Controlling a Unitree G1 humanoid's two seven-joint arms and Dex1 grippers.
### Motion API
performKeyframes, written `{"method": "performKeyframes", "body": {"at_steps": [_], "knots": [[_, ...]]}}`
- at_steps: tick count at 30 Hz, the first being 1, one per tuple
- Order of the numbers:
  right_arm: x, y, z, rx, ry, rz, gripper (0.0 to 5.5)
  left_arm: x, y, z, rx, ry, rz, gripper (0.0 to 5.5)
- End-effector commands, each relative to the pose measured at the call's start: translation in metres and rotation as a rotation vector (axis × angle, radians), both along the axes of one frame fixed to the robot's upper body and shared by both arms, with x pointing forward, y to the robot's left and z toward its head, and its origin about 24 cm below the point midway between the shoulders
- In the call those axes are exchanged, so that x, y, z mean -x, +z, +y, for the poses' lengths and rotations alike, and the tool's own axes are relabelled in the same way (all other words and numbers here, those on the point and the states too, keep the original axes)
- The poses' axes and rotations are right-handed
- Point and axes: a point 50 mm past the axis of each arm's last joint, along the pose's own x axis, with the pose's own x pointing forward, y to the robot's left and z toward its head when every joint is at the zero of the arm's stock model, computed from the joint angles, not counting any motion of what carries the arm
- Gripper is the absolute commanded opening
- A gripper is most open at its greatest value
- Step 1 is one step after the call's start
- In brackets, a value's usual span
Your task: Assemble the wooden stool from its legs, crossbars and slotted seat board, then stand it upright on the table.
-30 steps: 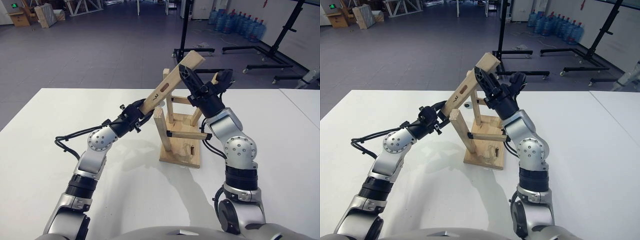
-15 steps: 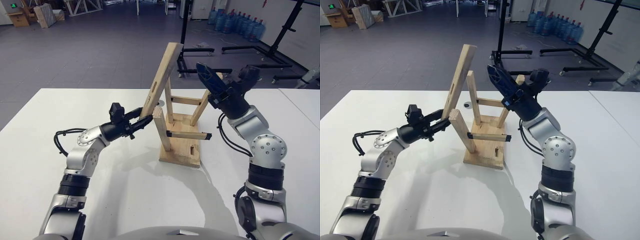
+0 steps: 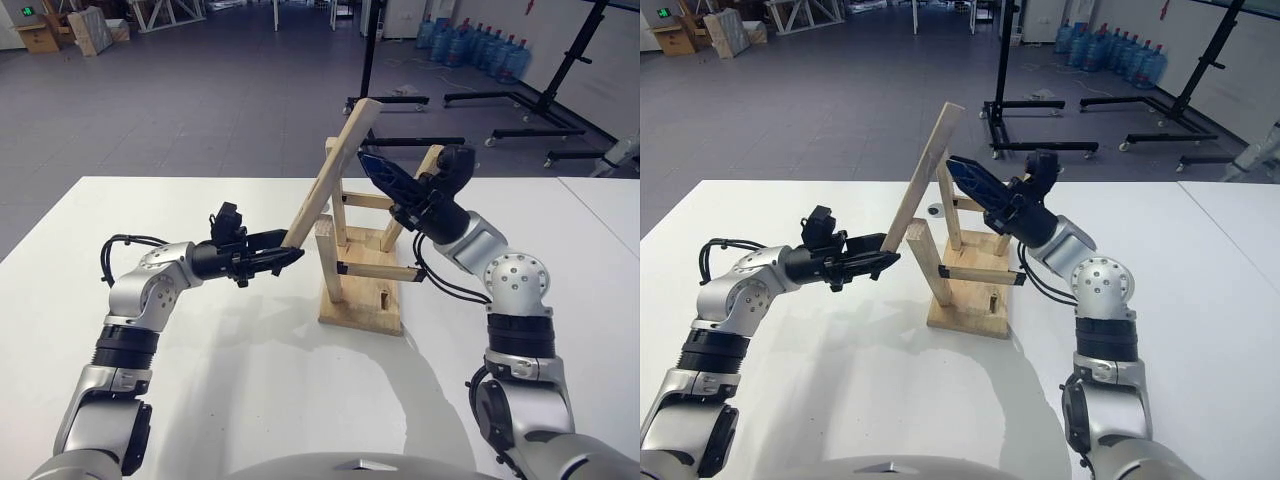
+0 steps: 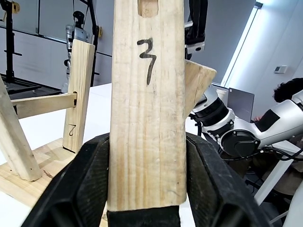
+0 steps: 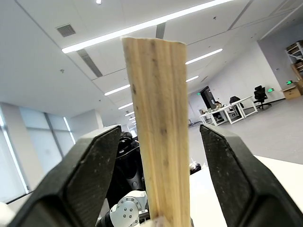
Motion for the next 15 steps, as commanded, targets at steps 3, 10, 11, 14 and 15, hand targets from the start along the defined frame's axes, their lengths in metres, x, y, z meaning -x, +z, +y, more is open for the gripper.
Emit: {"method": "performKeyframes", "body": {"at_steps": [3,10,11,14,15], "knots": [[-0.004,0.007,0.016,0.026,0.048,-0.039,3.06,-0.002,-0.001,-0.004,-0.035,-0.023,0.004,2.07],[-0.010,0.006,0.023,0.046,0.047,-0.049,3.06,0.001,-0.002,-0.006,-0.039,-0.036,0.011,2.06],[-0.012,0.006,0.024,0.055,0.043,-0.050,3.06,0.001,-0.002,-0.006,-0.039,-0.038,0.012,2.06],[-0.015,0.004,0.024,0.066,0.040,-0.050,3.06,0.002,-0.002,-0.006,-0.033,-0.046,0.016,2.06],[-0.017,0.003,0.024,0.067,0.043,-0.049,3.06,0.002,-0.002,-0.006,-0.028,-0.052,0.020,2.06]]}}
